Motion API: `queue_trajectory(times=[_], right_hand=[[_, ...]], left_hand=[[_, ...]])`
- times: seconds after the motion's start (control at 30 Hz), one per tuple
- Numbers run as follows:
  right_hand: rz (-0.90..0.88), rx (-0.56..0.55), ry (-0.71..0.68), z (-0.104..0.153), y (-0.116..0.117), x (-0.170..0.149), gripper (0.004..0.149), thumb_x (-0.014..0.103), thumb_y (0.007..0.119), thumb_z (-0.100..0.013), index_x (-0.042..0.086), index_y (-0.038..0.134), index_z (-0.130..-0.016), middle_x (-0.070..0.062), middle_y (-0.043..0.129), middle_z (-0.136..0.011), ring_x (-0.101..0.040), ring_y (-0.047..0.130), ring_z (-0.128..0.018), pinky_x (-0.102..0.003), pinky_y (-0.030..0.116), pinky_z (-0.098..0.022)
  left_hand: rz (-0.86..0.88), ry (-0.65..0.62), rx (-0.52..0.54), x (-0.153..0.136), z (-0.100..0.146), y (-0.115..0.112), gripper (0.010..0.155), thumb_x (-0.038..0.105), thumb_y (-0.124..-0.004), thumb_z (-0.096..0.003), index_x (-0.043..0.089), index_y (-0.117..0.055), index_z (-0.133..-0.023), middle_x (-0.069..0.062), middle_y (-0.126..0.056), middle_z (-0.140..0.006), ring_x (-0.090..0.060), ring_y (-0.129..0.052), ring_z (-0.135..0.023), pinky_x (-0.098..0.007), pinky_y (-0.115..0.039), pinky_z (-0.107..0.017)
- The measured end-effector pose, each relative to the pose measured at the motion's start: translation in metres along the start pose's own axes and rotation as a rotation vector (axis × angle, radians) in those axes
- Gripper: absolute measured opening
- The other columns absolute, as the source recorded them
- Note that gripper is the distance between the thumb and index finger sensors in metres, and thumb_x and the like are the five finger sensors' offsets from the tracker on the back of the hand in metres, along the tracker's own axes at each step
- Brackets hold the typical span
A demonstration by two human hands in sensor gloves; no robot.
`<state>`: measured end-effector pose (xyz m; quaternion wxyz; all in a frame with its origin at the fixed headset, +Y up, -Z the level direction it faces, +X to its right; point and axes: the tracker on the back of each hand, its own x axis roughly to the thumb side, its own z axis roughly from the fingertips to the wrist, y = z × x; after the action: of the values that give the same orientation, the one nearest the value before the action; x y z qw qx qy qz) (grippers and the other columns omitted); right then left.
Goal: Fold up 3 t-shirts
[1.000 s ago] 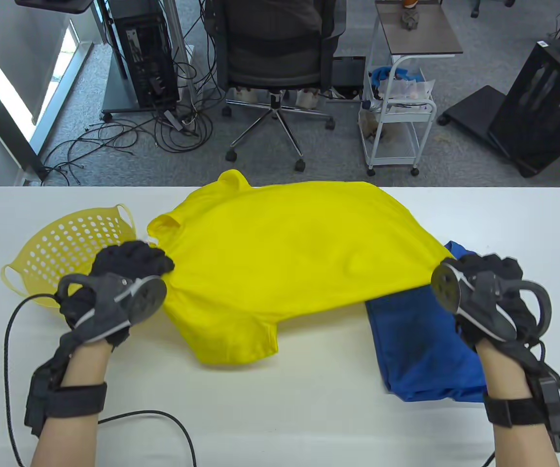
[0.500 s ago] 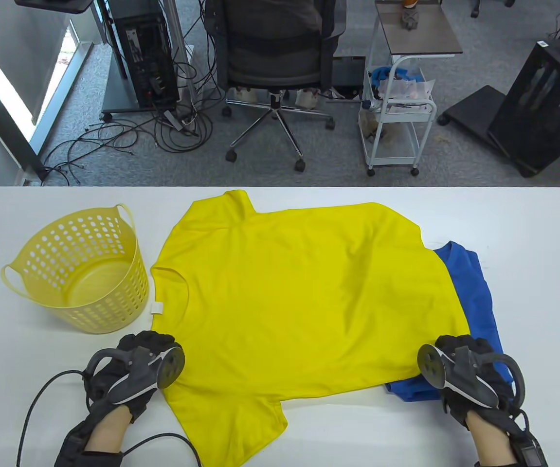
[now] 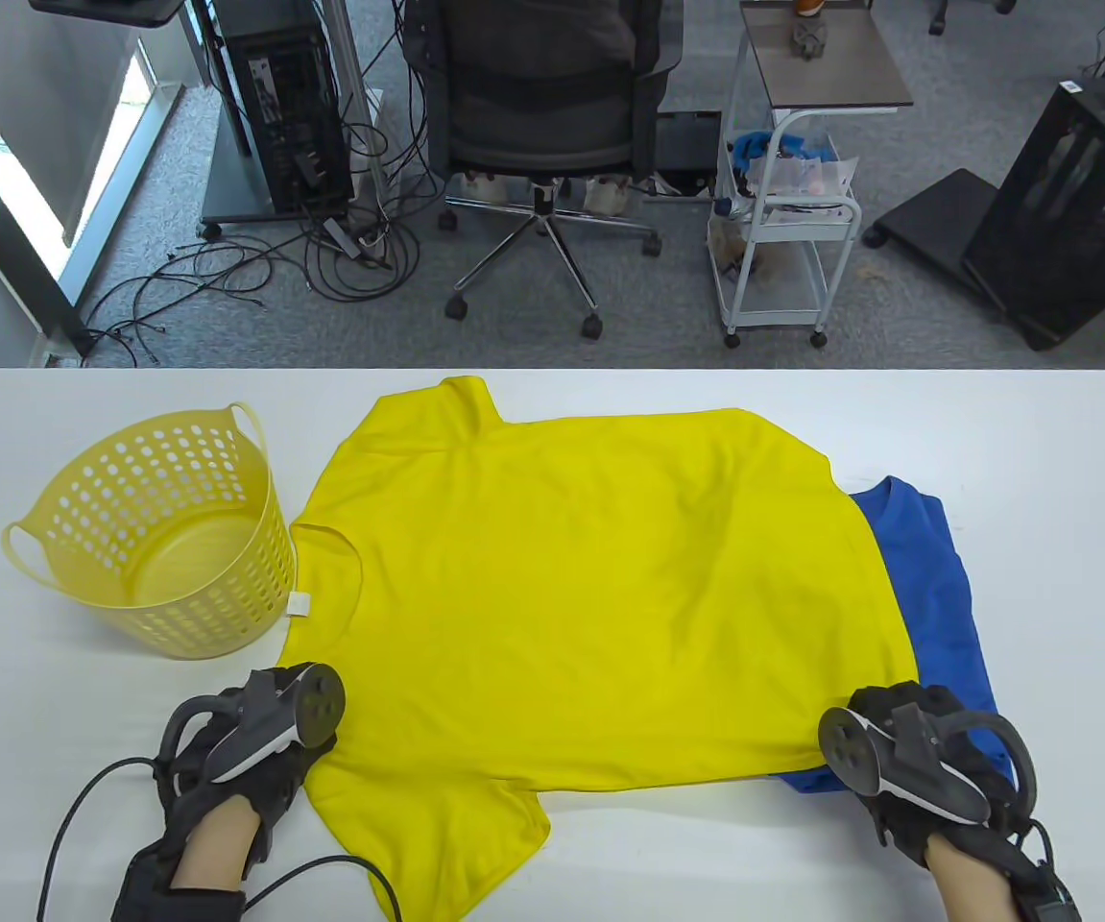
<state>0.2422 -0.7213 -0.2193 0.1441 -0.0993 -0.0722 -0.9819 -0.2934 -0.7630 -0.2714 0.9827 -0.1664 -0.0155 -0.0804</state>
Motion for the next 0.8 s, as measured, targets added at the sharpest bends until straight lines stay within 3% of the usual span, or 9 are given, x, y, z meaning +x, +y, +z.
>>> queue_trajectory(times=[0.1,0.17,0.27,0.37,0.47,0.6,0.67,0.73,0.8], right_hand=[[0.059,0.082,-0.079,0.01,-0.002,0.012,0.04,0.054,0.087,-0.029,0.042,0.087,-0.067,0.006,0.081,-0.09,-0.031,0.078,-0.088,-0.06,0.059,-0.068],[0.022,0.071,-0.081,0.014,-0.008,0.008,0.043,0.062,0.082,-0.026,0.045,0.087,-0.065,0.007,0.082,-0.09,-0.029,0.08,-0.087,-0.058,0.061,-0.068],[-0.12,-0.136,0.145,0.016,-0.026,-0.031,0.048,0.054,0.081,-0.031,0.04,0.083,-0.077,0.002,0.084,-0.089,-0.032,0.08,-0.085,-0.061,0.057,-0.068],[-0.204,-0.173,0.269,0.008,-0.033,-0.068,0.043,0.045,0.085,-0.037,0.035,0.084,-0.079,-0.002,0.08,-0.092,-0.036,0.075,-0.087,-0.065,0.052,-0.069],[-0.19,-0.086,0.292,-0.012,-0.017,-0.086,0.041,0.043,0.085,-0.037,0.036,0.084,-0.077,-0.001,0.081,-0.091,-0.035,0.076,-0.087,-0.065,0.052,-0.07],[-0.275,-0.028,0.286,-0.028,0.024,-0.087,0.045,0.044,0.086,-0.033,0.039,0.082,-0.078,0.0,0.078,-0.093,-0.035,0.074,-0.089,-0.065,0.052,-0.07],[-0.287,0.048,0.279,-0.027,0.024,-0.088,0.049,0.045,0.085,-0.034,0.039,0.079,-0.082,-0.003,0.074,-0.096,-0.038,0.071,-0.091,-0.067,0.048,-0.071],[-0.258,-0.089,0.264,-0.018,0.014,-0.085,0.046,0.044,0.086,-0.034,0.038,0.081,-0.08,-0.002,0.076,-0.095,-0.037,0.073,-0.089,-0.066,0.051,-0.07],[-0.182,-0.06,0.257,-0.017,0.013,-0.077,0.05,0.047,0.086,-0.033,0.039,0.08,-0.081,-0.001,0.075,-0.096,-0.036,0.073,-0.09,-0.066,0.051,-0.07]], left_hand=[[0.05,-0.033,-0.042,-0.009,0.0,-0.001,0.06,0.049,-0.079,-0.0393,0.042,-0.059,-0.095,0.011,-0.056,-0.109,-0.016,-0.057,-0.102,-0.05,-0.062,-0.073],[0.044,-0.058,-0.05,-0.014,0.002,0.002,0.059,0.05,-0.079,-0.0388,0.043,-0.061,-0.095,0.012,-0.057,-0.109,-0.016,-0.058,-0.102,-0.049,-0.062,-0.073],[0.124,-0.05,0.086,-0.03,0.01,0.017,0.054,0.05,-0.077,-0.0402,0.041,-0.067,-0.093,0.009,-0.066,-0.106,-0.019,-0.067,-0.097,-0.049,-0.066,-0.071],[0.151,-0.004,0.087,-0.039,0.013,0.029,0.048,0.047,-0.077,-0.0417,0.038,-0.074,-0.089,0.008,-0.074,-0.101,-0.021,-0.074,-0.093,-0.049,-0.069,-0.068],[0.023,0.035,-0.035,-0.042,0.003,0.023,0.05,0.047,-0.076,-0.0419,0.039,-0.071,-0.091,0.008,-0.073,-0.102,-0.021,-0.072,-0.094,-0.049,-0.068,-0.069],[-0.02,0.011,0.027,-0.05,-0.011,-0.001,0.056,0.05,-0.076,-0.0397,0.042,-0.065,-0.094,0.009,-0.071,-0.103,-0.019,-0.074,-0.093,-0.048,-0.07,-0.068],[0.024,0.021,-0.019,-0.055,-0.009,0.003,0.056,0.049,-0.076,-0.0411,0.042,-0.063,-0.095,0.009,-0.069,-0.104,-0.02,-0.073,-0.094,-0.049,-0.068,-0.07],[0.059,0.032,0.123,-0.061,-0.003,0.011,0.053,0.048,-0.076,-0.0407,0.04,-0.068,-0.092,0.009,-0.074,-0.101,-0.02,-0.076,-0.092,-0.048,-0.07,-0.068],[0.073,0.05,0.159,-0.063,-0.002,0.012,0.052,0.048,-0.077,-0.0407,0.041,-0.069,-0.092,0.009,-0.075,-0.1,-0.019,-0.077,-0.091,-0.048,-0.071,-0.067]])
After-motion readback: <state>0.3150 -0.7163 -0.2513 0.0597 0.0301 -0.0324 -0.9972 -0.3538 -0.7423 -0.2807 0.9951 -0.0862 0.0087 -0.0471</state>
